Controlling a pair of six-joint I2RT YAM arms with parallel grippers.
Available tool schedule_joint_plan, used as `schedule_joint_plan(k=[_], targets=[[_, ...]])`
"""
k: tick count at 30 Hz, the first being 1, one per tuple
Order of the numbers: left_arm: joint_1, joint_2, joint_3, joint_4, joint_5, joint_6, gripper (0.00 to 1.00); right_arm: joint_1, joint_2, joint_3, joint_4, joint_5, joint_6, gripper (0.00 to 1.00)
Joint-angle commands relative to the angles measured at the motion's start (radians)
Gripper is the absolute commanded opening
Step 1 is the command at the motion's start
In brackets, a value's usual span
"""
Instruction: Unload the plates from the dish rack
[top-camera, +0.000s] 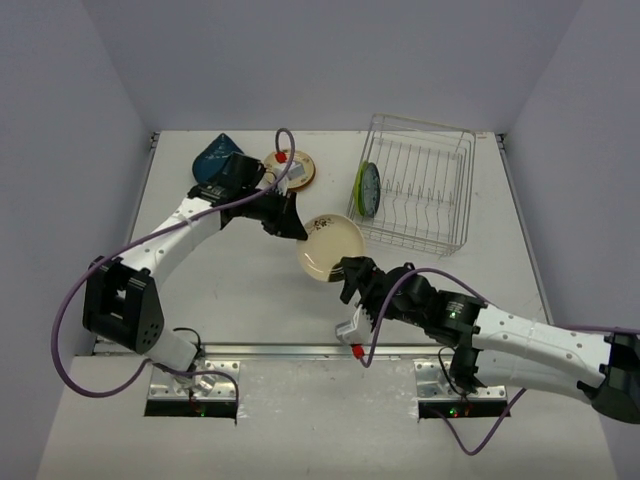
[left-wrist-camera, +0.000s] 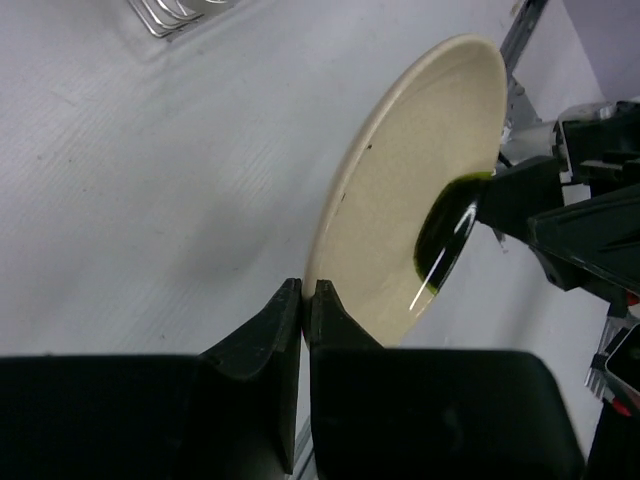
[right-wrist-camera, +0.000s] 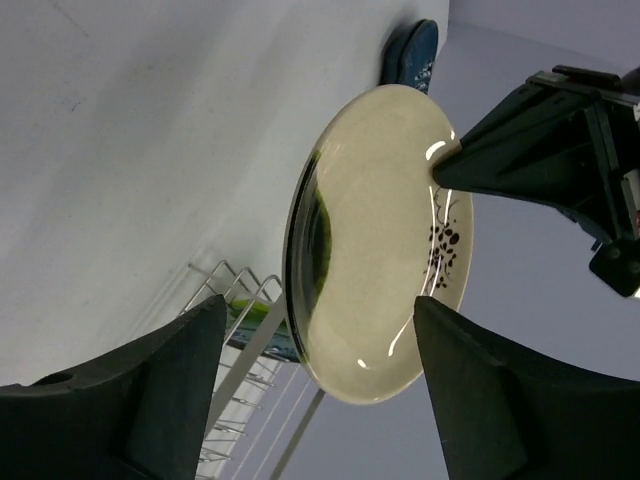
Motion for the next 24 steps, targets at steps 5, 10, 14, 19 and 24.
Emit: schedule_joint_plan(k=[5, 10, 14, 19, 24], targets=[[0.252, 0.192, 0.264, 0.191, 0.021, -0.195, 0.0, 0.005, 0.051, 0.086, 0.02, 0.155, 0.353, 0.99], [0.325, 0.343, 0.448, 0.267, -0.144, -0.281, 0.0, -0.012, 0.094, 0.148, -0.009, 0.222, 0.576, 0.99], [0.339, 0.497, 0.588, 0.267, -0.252, -0.293, 0.0, -0.111, 0.159, 0.296, -0.176, 0.206, 0.921, 0.99], [0.343, 0.682, 0.708, 0.264, -0.28, -0.343, 0.0, -0.361, 0.243, 0.486, -0.364, 0.028, 1.326, 0.99], [0.343, 0.809, 0.795, 0.259, -0.297, -0.367, 0.0, -0.507, 0.301, 0.6, -0.456, -0.08, 1.611, 0.99]])
